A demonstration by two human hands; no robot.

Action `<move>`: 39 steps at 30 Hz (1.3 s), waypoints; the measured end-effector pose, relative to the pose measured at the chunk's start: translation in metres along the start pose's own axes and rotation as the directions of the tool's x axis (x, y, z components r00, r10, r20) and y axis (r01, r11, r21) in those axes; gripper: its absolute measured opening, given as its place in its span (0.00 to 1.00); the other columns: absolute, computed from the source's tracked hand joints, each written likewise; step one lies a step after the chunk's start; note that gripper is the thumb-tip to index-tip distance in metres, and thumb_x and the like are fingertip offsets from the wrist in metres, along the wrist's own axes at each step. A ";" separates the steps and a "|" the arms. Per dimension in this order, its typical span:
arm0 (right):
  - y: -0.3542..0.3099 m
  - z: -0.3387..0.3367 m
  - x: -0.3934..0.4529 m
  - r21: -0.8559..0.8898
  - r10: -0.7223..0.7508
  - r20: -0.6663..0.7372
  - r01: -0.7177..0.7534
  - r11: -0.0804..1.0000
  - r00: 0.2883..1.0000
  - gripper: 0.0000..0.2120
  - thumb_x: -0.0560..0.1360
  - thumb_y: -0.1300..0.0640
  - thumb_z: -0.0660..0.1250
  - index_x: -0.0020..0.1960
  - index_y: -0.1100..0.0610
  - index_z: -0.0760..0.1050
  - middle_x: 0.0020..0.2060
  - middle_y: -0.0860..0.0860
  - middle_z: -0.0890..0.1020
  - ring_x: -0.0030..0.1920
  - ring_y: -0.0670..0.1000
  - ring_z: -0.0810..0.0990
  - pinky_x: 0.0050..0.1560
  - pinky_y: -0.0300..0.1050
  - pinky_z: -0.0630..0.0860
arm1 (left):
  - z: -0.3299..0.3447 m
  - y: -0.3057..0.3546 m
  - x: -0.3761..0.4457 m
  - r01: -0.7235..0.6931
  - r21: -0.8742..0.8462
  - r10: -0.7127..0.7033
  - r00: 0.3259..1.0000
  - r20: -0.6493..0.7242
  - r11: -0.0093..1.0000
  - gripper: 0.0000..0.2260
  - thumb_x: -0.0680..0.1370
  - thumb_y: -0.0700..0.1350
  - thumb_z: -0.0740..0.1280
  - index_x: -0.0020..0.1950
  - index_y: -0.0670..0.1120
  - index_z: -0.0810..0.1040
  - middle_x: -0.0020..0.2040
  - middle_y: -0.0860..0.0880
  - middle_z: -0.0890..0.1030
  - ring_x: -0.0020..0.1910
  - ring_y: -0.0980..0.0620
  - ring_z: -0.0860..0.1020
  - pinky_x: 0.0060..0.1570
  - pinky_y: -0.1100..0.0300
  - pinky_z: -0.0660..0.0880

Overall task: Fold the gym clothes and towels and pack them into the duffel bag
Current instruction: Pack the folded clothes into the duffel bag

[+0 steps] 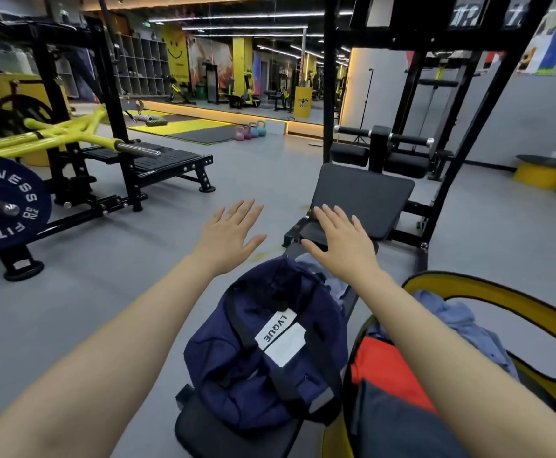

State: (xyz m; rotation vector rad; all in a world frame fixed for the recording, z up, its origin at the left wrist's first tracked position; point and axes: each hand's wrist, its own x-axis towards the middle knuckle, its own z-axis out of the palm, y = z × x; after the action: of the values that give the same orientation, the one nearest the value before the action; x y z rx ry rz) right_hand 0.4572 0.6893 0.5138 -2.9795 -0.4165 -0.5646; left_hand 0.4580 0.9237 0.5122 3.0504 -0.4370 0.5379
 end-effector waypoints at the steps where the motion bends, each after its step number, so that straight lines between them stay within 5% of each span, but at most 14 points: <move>1: -0.002 0.001 -0.010 0.014 0.010 0.007 -0.010 1.000 1.000 0.33 0.80 0.38 0.52 0.79 0.51 0.47 0.78 0.48 0.51 0.78 0.49 0.46 0.76 0.50 0.44 | 0.001 0.002 -0.011 0.000 -0.014 0.000 1.000 0.009 1.000 0.27 0.82 0.59 0.47 0.78 0.51 0.43 0.79 0.52 0.44 0.77 0.53 0.44 0.75 0.54 0.42; 15: -0.009 0.070 -0.099 0.036 0.000 0.219 -0.008 0.999 0.976 0.32 0.80 0.39 0.52 0.78 0.52 0.51 0.78 0.50 0.54 0.77 0.50 0.49 0.76 0.50 0.47 | 0.065 0.024 -0.105 0.078 -0.066 -0.062 0.974 0.218 0.995 0.27 0.83 0.56 0.49 0.78 0.50 0.44 0.79 0.50 0.47 0.77 0.50 0.47 0.74 0.52 0.46; 26: -0.027 0.184 -0.082 0.105 0.005 0.470 -0.062 0.993 0.883 0.29 0.81 0.43 0.53 0.78 0.52 0.51 0.78 0.49 0.53 0.77 0.51 0.50 0.75 0.51 0.48 | 0.184 0.018 -0.096 0.029 -0.018 -0.019 0.912 0.410 0.999 0.25 0.82 0.38 0.54 0.78 0.47 0.51 0.78 0.48 0.53 0.77 0.48 0.50 0.74 0.53 0.47; 33: -0.040 0.247 -0.070 0.141 0.018 0.549 -0.114 0.983 0.836 0.23 0.84 0.49 0.46 0.78 0.49 0.54 0.77 0.51 0.55 0.75 0.55 0.54 0.72 0.50 0.55 | 0.253 0.013 -0.080 -0.070 0.011 0.053 0.840 0.540 0.997 0.24 0.81 0.44 0.60 0.75 0.49 0.58 0.76 0.48 0.59 0.74 0.48 0.57 0.72 0.51 0.51; 39: -0.038 0.281 -0.076 0.140 0.047 0.567 -0.152 0.978 0.822 0.21 0.83 0.47 0.47 0.74 0.50 0.63 0.77 0.52 0.54 0.77 0.55 0.49 0.75 0.53 0.50 | 0.279 0.023 -0.072 -0.001 0.119 -0.075 0.769 0.635 0.993 0.32 0.79 0.62 0.54 0.78 0.52 0.47 0.78 0.45 0.51 0.74 0.37 0.56 0.72 0.42 0.50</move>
State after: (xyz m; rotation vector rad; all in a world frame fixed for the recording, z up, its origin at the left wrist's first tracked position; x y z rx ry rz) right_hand 0.4758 0.7431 0.2258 -2.9096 -0.3161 0.3698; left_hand 0.4799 0.9039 0.2245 3.2641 -0.3496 -0.5410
